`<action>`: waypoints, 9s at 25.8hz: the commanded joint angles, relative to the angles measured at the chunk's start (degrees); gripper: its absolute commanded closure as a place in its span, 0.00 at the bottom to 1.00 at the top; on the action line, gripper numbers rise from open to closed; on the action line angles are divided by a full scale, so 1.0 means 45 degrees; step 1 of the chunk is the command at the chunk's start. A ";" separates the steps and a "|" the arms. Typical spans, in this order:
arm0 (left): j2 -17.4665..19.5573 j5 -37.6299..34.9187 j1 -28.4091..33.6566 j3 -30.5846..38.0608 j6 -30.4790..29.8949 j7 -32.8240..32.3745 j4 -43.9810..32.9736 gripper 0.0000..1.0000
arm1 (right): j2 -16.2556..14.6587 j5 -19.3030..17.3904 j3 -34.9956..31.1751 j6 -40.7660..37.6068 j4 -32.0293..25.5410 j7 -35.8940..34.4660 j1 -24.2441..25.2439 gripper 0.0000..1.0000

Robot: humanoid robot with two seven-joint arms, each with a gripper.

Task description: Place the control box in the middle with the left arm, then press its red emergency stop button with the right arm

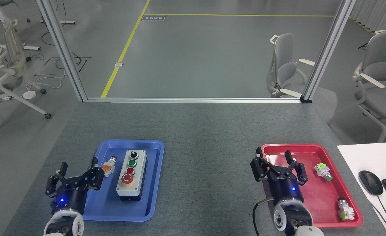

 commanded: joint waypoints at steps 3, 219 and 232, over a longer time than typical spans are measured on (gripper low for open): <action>-0.0106 0.0018 0.0175 0.0034 0.0119 0.0530 -0.0317 0.01 | -0.0058 0.0001 0.0006 0.0048 0.0000 -0.0021 0.0031 0.01; 0.0656 0.1014 -0.0391 -0.1197 0.0490 -0.0603 -0.0864 0.01 | 0.1524 0.2032 0.4693 0.1337 0.3692 -0.1075 0.0070 1.00; -0.0614 0.1268 -0.0333 -0.1372 0.0490 -0.0466 0.0562 0.01 | 0.1173 0.2032 0.3834 0.2451 0.2031 -0.1525 0.0050 0.27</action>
